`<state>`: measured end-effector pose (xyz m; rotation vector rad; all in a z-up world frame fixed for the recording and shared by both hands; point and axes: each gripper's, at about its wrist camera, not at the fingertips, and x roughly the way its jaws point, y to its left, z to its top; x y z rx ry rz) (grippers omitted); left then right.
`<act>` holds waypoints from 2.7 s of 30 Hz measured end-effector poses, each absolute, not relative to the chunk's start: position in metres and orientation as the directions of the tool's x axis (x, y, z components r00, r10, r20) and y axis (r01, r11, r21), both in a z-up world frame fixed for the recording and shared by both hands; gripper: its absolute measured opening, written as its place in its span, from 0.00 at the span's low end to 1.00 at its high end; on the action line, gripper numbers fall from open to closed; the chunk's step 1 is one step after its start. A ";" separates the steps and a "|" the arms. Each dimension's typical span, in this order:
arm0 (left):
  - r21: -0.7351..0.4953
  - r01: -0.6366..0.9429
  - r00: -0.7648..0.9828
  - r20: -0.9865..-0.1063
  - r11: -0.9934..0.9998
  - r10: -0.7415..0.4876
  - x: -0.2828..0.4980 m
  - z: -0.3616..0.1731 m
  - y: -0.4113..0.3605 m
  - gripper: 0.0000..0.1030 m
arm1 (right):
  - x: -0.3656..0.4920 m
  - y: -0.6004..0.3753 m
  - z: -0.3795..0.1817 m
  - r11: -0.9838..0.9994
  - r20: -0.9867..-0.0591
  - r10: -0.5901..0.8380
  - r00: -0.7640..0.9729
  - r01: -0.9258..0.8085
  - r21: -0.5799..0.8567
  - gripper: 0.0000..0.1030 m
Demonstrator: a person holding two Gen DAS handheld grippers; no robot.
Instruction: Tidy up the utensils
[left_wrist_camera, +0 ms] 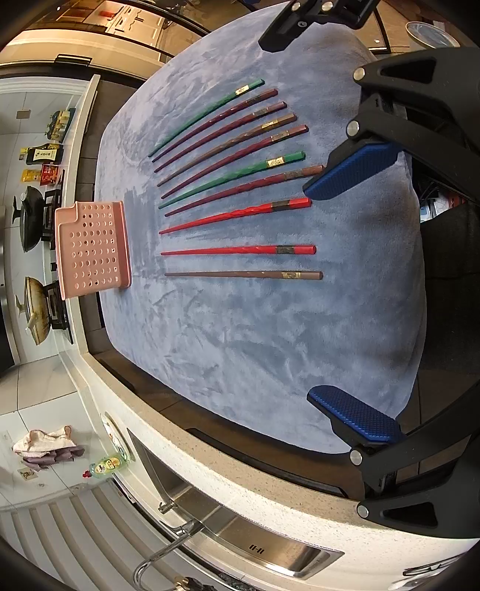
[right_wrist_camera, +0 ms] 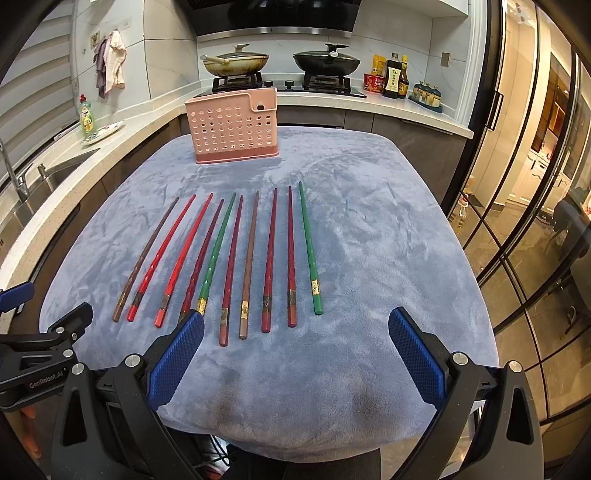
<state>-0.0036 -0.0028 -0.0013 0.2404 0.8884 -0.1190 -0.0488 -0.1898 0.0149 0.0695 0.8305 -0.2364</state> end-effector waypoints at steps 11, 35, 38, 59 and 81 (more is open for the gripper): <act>0.153 0.197 0.626 -0.780 0.968 -0.004 0.000 0.005 0.002 0.93 | -0.047 -0.187 0.023 0.973 -0.728 -0.184 0.660 0.229 -0.038 0.94; 0.151 0.203 0.622 -0.783 0.967 -0.008 -0.001 0.007 0.002 0.93 | -0.047 -0.185 0.024 0.972 -0.725 -0.184 0.663 0.233 -0.034 0.94; 0.151 0.200 0.621 -0.784 0.968 -0.006 -0.001 0.006 0.003 0.93 | -0.047 -0.184 0.024 0.973 -0.724 -0.182 0.666 0.229 -0.035 0.94; 0.150 0.198 0.626 -0.780 0.969 -0.007 -0.003 0.007 0.004 0.93 | -0.048 -0.179 0.026 0.977 -0.726 -0.170 0.666 0.213 -0.034 0.94; 0.152 0.204 0.631 -0.776 0.967 -0.011 -0.004 0.009 0.003 0.93 | -0.048 -0.180 0.026 0.976 -0.725 -0.172 0.667 0.214 -0.034 0.94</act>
